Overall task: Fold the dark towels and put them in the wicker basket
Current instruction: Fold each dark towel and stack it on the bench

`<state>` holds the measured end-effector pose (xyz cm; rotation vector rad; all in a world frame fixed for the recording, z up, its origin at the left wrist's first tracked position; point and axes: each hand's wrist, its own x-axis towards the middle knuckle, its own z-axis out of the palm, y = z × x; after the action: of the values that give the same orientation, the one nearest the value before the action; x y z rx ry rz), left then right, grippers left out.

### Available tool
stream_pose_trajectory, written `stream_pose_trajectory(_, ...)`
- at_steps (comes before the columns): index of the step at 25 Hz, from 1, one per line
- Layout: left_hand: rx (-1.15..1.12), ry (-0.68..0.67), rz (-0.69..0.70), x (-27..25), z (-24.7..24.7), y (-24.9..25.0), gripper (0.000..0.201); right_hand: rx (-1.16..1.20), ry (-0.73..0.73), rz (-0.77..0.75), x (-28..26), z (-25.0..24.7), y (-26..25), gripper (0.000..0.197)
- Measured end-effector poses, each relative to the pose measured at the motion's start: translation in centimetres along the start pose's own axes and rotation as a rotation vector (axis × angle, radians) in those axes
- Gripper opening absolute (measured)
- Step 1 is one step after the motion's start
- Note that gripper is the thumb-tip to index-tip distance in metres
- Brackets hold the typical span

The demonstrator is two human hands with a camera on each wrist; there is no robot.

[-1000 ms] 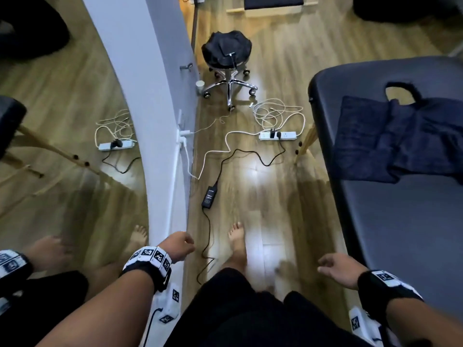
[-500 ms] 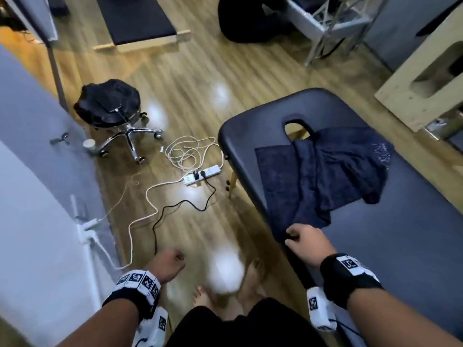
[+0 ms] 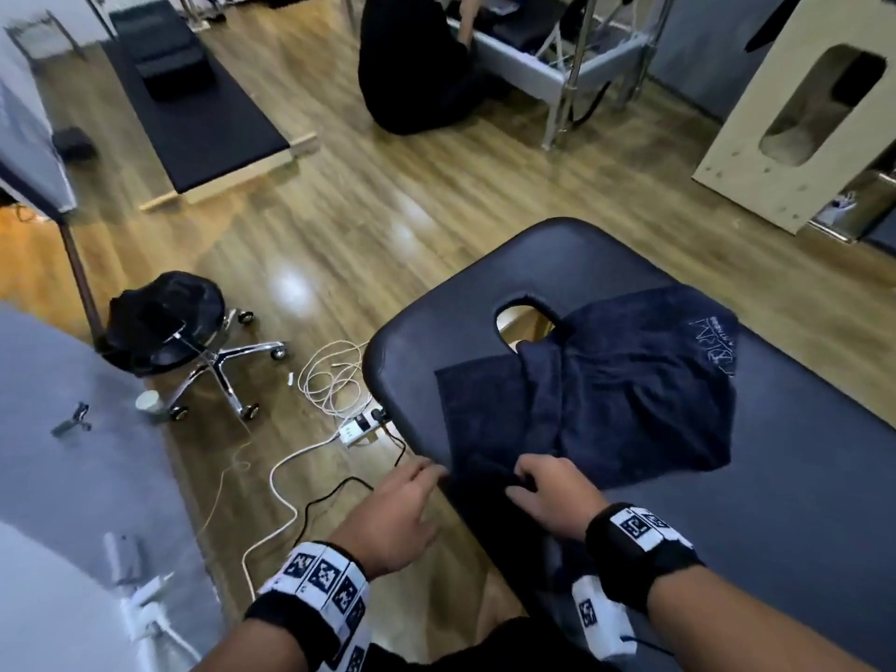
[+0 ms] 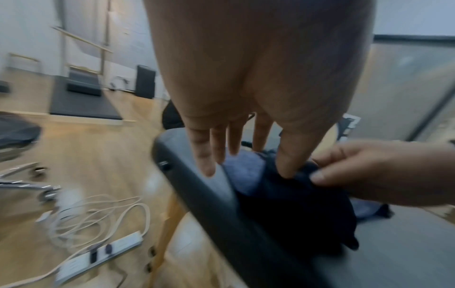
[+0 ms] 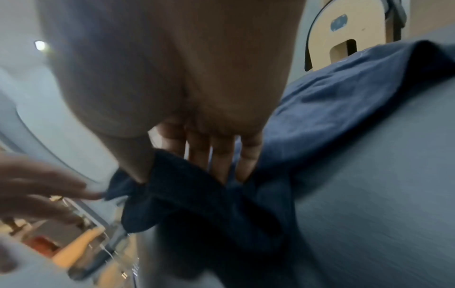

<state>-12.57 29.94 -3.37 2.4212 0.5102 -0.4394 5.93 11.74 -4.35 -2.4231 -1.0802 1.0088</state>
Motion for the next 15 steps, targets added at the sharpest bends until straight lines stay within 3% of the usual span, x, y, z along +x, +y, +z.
stream_pose_trajectory(2,0.092,0.03,0.14,2.1,-1.1,2.3,0.078,0.226,-0.019,-0.073,0.0,-1.6,-2.0,0.026)
stream_pose_trajectory(5,0.176,-0.042,0.199,4.9,-2.2,4.9,0.058,0.557,0.082,-0.162,-1.2,-3.0,-3.5,0.029)
stream_pose_trajectory(7,0.043,-0.083,0.195,6.1,-2.9,5.7,0.038,0.667,0.149,-0.17,-2.9,-3.6,-3.6,0.025)
stream_pose_trajectory(10,-0.158,-0.199,0.275,7.6,-3.9,6.9,0.016,0.603,0.248,-0.029,-7.2,-4.1,-2.3,0.018)
stream_pose_trajectory(15,0.03,-0.197,0.454,9.4,-3.9,11.0,0.013,0.264,0.409,0.366,-14.2,-2.9,1.4,0.017)
